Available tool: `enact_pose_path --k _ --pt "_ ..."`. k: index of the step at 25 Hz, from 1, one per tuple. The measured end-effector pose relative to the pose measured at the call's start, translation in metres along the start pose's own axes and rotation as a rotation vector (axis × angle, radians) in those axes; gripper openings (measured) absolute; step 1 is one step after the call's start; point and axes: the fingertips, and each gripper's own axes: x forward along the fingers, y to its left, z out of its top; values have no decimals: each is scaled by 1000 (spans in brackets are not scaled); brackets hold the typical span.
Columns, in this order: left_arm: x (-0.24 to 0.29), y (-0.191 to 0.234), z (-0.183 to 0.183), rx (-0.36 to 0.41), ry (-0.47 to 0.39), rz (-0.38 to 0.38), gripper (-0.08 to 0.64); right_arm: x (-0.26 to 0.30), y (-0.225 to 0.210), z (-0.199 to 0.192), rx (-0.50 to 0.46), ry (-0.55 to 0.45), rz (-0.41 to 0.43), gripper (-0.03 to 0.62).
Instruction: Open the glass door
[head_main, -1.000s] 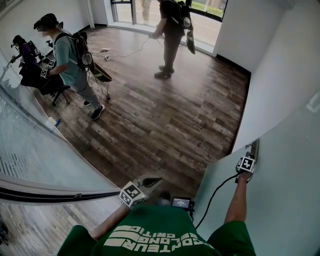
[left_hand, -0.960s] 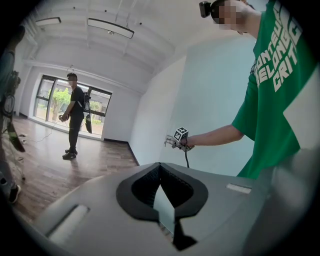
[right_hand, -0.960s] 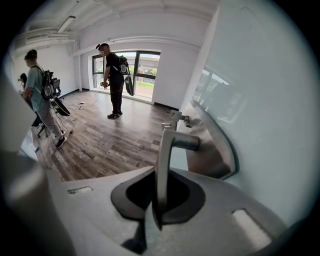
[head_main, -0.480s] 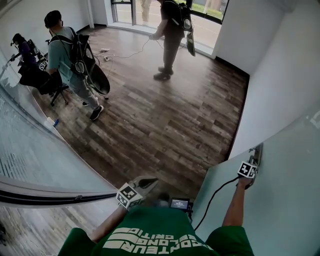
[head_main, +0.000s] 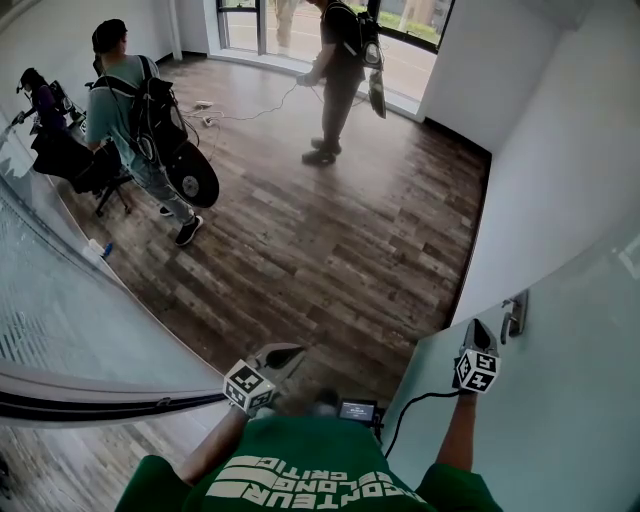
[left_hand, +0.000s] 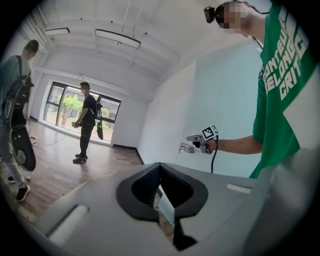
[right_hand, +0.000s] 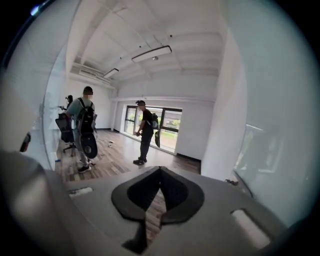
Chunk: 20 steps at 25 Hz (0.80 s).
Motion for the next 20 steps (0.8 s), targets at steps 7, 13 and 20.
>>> enact_pose_path --k 7,13,20 --pt "-12 10 9 0 -31 0 15 -33 91 27 18 -108 206 -6" --pt "-22 22 19 2 -56 2 15 -46 145 35 14 -130 309 -6" --pt "-26 33 23 10 -74 5 15 -54 178 32 27 -141 353 -8"
